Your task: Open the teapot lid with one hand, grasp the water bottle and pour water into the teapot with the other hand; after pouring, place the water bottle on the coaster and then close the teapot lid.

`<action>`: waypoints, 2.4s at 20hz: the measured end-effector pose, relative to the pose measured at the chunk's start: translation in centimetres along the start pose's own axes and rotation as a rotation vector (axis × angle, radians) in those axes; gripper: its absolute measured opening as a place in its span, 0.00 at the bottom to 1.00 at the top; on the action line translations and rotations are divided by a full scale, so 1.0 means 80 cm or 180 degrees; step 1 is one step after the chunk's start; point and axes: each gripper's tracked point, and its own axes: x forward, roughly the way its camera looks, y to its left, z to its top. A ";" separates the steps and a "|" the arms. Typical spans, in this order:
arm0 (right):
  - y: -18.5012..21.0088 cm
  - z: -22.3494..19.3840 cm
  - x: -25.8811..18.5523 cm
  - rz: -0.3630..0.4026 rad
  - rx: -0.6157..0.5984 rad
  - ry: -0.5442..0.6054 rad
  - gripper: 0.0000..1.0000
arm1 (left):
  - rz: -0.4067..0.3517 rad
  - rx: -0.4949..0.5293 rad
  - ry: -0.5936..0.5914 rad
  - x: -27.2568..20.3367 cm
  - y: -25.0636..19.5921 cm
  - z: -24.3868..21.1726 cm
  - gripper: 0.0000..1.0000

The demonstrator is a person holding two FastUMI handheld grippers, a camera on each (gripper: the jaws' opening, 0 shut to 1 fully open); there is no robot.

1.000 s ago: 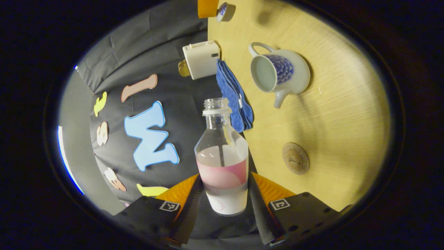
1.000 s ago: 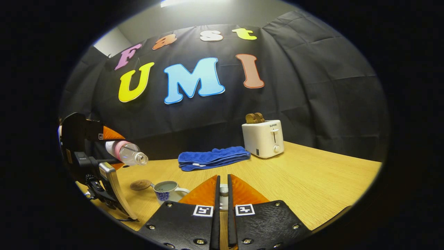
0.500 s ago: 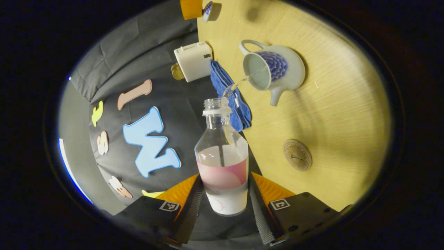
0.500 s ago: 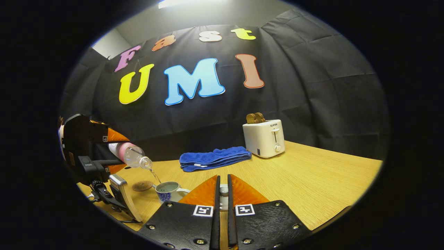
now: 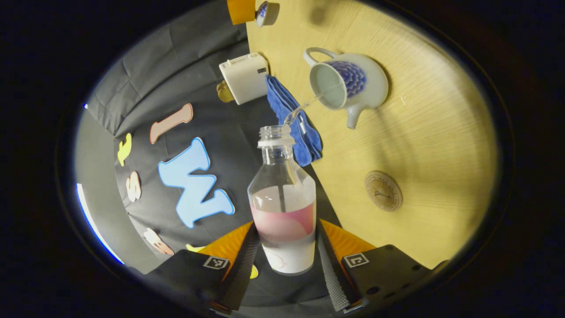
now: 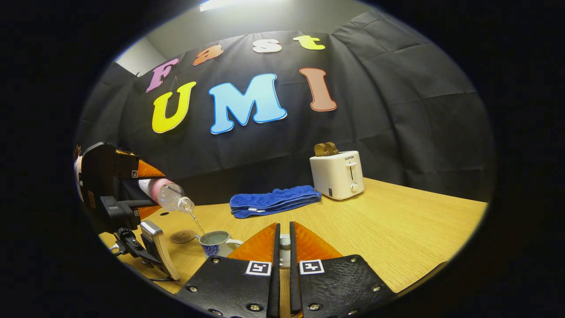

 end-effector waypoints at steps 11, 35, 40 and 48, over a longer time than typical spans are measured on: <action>0.000 0.001 0.000 0.0006 0.0009 0.0000 0.09 | 0.0075 0.0123 0.0024 0.001 0.019 -0.006 0.84; 0.003 0.001 -0.002 0.0077 0.0086 -0.0003 0.09 | 0.0164 0.0542 0.0030 0.000 0.049 -0.003 0.84; 0.003 0.001 -0.003 0.0079 0.0100 -0.0011 0.09 | 0.0177 0.0637 0.0039 -0.001 0.054 -0.002 0.84; 0.002 0.003 -0.004 0.0084 0.0114 -0.0016 0.09 | 0.0242 0.0833 0.0025 -0.003 0.064 0.002 0.84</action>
